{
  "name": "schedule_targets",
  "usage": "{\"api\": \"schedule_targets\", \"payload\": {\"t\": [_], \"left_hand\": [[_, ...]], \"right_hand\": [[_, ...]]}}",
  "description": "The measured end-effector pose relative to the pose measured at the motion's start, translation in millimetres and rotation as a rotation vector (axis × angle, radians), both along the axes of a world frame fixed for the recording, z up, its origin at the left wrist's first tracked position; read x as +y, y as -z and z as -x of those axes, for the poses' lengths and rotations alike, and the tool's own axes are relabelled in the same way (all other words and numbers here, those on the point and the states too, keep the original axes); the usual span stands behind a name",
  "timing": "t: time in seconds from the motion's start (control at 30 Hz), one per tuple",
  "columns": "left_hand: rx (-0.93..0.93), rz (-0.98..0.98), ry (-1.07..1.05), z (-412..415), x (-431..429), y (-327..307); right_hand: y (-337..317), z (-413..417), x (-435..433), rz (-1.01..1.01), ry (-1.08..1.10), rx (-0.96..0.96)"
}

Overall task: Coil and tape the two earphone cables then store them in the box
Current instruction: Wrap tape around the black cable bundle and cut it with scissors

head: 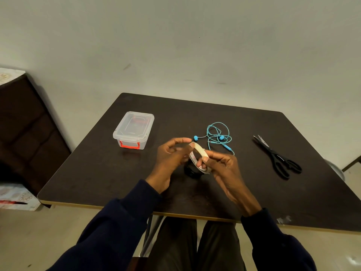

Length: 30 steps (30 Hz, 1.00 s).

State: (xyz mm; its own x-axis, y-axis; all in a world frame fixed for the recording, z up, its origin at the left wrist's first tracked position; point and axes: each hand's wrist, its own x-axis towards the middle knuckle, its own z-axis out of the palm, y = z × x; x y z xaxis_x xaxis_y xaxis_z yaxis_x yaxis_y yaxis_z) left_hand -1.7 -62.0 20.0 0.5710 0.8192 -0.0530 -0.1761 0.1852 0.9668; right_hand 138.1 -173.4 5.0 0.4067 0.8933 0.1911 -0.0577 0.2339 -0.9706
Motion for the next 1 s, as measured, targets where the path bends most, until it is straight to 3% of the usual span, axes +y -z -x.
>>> {"api": "schedule_targets", "payload": {"t": [0.07, 0.2, 0.4, 0.57, 0.87, 0.93, 1.0], "left_hand": [[0.050, -0.353, -0.133, 0.3, -3.0, 6.1], [0.046, -0.738, -0.170, -2.1, -9.7, 12.7], [0.072, -1.015, -0.244, -7.0, -9.1, 12.5], [0.065, -0.951, -0.250, -7.6, -6.5, 8.5], [0.216, -1.003, -0.218, -11.7, 0.1, -1.7], [0.217, -0.943, -0.205, -10.5, 8.1, -11.2], [0.227, -0.749, -0.157, -7.2, 21.1, -21.6]], "right_hand": [[0.4, 1.1, -0.7, 0.001, 0.010, -0.040], [-5.1, 2.7, 0.2, 0.016, 0.024, -0.166], [-14.7, 1.5, 0.3, 0.045, 0.042, -0.241], [-17.5, 4.3, -1.0, 0.032, 0.018, -0.258], [-16.6, 3.9, -0.1, 0.038, 0.061, -0.328], [-15.4, -1.9, -4.7, 0.048, 0.080, -0.372], [-14.1, -8.8, -11.7, 0.049, 0.091, -0.390]]}}
